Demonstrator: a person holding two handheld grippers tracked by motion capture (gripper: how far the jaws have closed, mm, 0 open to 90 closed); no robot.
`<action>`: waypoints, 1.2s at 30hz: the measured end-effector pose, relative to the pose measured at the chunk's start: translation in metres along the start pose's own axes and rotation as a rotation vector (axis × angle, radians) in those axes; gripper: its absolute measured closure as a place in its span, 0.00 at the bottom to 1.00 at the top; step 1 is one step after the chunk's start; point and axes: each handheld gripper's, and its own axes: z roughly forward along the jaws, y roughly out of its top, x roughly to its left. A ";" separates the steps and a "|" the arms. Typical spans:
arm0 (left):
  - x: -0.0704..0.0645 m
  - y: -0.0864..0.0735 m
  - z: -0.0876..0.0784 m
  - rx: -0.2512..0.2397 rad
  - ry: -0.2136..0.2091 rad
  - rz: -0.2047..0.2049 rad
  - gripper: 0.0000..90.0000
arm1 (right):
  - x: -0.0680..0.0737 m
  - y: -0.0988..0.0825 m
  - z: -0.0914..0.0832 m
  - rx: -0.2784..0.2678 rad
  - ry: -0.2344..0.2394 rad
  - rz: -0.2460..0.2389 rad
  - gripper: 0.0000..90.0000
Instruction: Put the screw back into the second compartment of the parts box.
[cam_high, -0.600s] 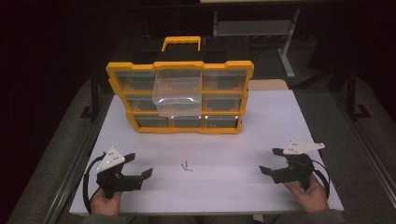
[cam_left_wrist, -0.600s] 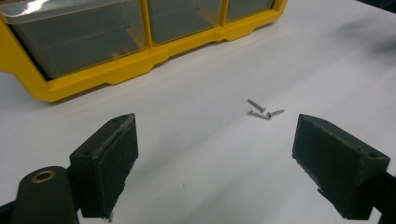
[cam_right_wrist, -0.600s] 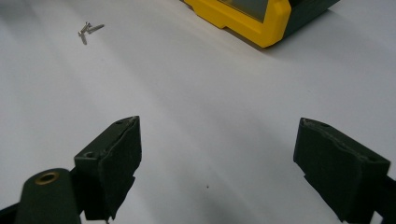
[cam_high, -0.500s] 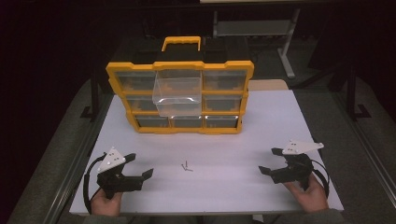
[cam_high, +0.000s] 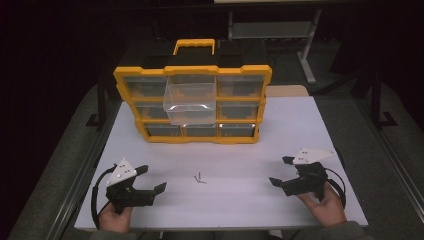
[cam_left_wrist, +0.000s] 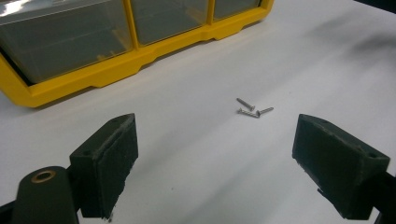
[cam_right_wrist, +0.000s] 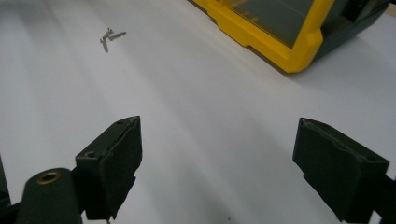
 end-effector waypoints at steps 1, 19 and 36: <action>0.001 0.000 0.000 -0.001 0.001 0.014 0.16 | 0.001 0.002 0.000 0.002 0.004 -0.002 0.16; -0.004 0.002 0.003 0.007 -0.002 0.023 0.16 | 0.024 0.043 0.030 0.071 0.106 -0.069 0.18; -0.003 0.002 0.003 0.003 0.000 0.013 0.16 | 0.054 0.076 0.087 0.180 0.209 -0.191 0.29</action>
